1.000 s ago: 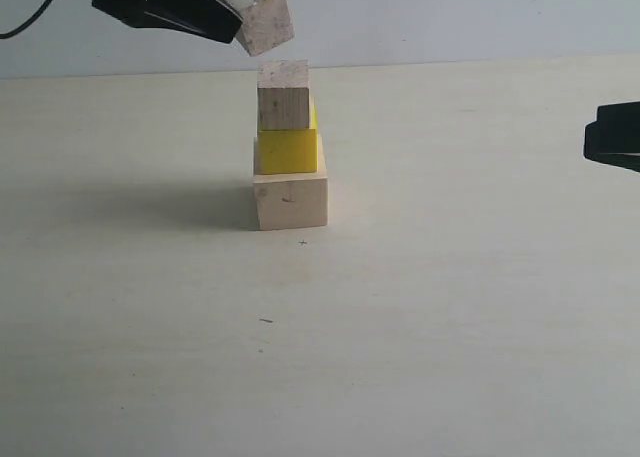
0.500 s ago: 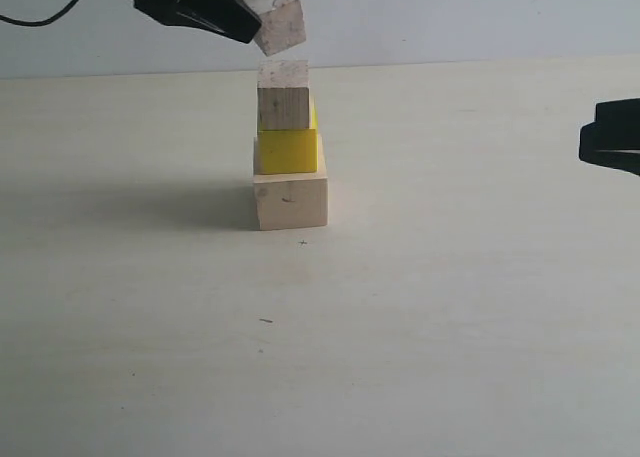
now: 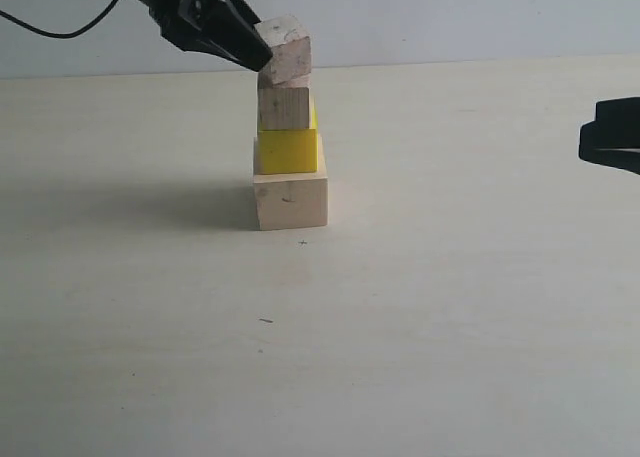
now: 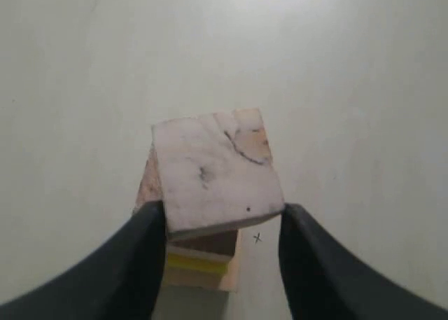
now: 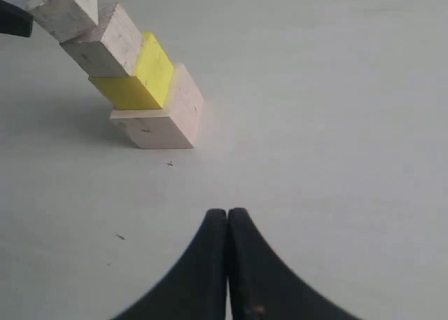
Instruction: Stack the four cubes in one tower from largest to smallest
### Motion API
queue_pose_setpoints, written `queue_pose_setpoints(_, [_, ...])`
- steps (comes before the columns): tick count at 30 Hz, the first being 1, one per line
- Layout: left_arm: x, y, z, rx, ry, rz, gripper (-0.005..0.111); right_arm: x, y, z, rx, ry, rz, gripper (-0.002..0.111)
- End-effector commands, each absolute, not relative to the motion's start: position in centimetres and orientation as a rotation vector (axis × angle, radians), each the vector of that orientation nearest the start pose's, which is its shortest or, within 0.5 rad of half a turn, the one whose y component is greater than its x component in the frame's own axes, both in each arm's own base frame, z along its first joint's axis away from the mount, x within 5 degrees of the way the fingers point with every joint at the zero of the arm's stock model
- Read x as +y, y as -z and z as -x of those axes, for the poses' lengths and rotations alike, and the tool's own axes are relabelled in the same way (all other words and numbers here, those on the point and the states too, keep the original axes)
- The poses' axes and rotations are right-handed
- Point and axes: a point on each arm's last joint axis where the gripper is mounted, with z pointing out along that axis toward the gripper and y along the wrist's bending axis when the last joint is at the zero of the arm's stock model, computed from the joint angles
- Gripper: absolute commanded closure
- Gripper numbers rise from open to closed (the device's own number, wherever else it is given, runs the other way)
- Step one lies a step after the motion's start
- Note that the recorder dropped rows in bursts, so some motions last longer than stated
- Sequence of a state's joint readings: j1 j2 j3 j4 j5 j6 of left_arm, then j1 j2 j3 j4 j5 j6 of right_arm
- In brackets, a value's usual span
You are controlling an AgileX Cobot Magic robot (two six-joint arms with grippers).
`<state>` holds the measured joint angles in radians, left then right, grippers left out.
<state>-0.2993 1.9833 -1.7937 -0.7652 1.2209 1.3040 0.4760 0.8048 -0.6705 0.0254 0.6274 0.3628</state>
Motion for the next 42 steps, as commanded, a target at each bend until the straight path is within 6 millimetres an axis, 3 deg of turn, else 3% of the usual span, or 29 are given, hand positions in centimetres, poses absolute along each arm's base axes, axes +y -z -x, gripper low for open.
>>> queue_pose_setpoints(1, [-18.2,-30.1,-38.87,1.88,0.699,-1.619,0.107,7.27,-30.73,-13.79,2.262,-0.483,0.113,0.108])
queue_pose_setpoints(35, [-18.38,-30.33,-39.23,1.909,0.712,-1.526,0.106,7.28,-30.75,-13.8,2.26,-0.483,0.115,0.108])
queue_pose_setpoints(36, [-18.36,-30.31,-39.23,1.91,0.709,-1.528,0.105,7.28,-30.75,-13.8,2.26,-0.483,0.115,0.108])
queue_pose_setpoints(42, [-18.34,-30.3,-39.23,1.911,0.706,-1.53,0.059,7.28,-30.75,-13.8,2.26,-0.483,0.115,0.108])
